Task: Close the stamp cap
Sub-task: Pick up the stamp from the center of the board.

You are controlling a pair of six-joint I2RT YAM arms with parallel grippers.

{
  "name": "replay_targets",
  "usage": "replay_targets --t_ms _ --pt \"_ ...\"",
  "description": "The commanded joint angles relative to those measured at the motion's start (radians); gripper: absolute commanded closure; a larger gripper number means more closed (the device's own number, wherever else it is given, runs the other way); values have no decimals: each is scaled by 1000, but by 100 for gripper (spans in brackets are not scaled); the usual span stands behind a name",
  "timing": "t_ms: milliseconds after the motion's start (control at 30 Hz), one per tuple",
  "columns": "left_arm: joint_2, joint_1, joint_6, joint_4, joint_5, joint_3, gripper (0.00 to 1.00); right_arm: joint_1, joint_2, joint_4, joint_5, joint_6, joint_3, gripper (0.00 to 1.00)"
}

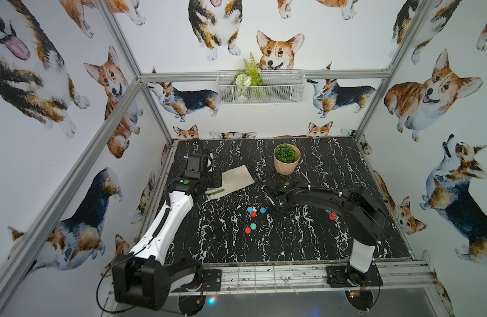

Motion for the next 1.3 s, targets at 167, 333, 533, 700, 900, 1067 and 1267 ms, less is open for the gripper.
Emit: replay_targets --t_ms 167,333,533,700,900,1067,1267 --pt "12 -54 -122 4 293 -5 43 0 -265 140 -53 -274 -115 88" --pt "-27 -102 -245 -10 459 -34 44 0 -425 232 -92 -386 -191 93" --pt "-79 -199 -349 -7 569 -33 44 0 -566 295 -186 -499 -255 94" --pt "-113 -328 -459 36 537 -39 43 0 -658 352 -251 -529 -282 95" --pt "-111 -448 -530 73 502 -14 43 1 -739 399 -293 -539 -308 96" --pt "-79 -528 -567 114 480 22 43 1 -752 405 -305 -545 -313 96" --pt "-26 -591 -526 43 414 84 43 1 -759 409 -312 -544 -314 97"
